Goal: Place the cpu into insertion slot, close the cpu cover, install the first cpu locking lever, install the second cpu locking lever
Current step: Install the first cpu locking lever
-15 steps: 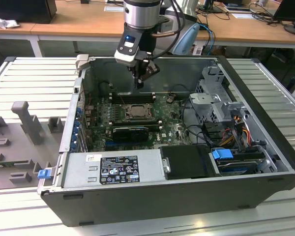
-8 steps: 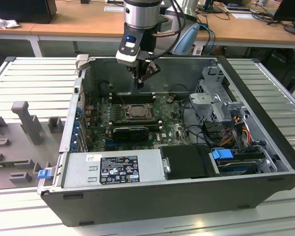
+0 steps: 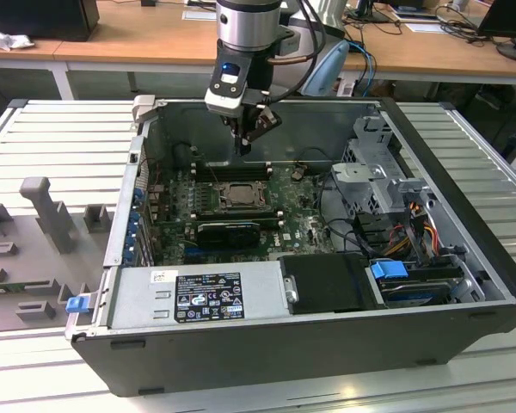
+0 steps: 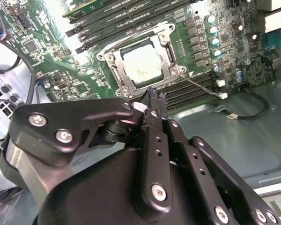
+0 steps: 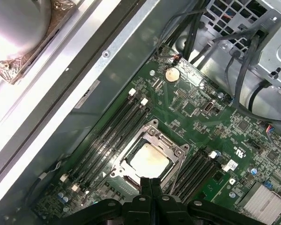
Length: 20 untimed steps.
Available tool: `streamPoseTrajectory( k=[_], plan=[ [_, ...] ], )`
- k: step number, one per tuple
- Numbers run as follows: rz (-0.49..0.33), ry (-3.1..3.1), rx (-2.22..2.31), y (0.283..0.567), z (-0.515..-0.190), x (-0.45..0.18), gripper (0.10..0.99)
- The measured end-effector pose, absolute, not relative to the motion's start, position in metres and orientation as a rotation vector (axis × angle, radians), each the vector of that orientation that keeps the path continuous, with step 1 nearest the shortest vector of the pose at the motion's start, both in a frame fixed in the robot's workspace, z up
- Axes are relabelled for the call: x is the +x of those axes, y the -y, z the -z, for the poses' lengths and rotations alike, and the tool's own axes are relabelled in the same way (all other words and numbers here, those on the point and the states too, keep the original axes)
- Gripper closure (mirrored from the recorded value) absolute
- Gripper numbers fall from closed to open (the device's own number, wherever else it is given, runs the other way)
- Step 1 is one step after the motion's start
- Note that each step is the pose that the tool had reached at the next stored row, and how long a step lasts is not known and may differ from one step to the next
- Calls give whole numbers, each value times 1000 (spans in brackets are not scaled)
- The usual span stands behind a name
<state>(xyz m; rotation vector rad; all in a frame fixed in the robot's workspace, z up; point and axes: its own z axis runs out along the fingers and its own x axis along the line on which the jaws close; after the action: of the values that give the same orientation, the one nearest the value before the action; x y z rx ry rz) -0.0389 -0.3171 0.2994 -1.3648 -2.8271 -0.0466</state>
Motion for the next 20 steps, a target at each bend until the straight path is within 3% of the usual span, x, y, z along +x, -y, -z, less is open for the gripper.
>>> streamPoseTrajectory(
  k=[20],
  plan=[
    [46,2961,-1033,317,-299,-39,980]
  ],
)
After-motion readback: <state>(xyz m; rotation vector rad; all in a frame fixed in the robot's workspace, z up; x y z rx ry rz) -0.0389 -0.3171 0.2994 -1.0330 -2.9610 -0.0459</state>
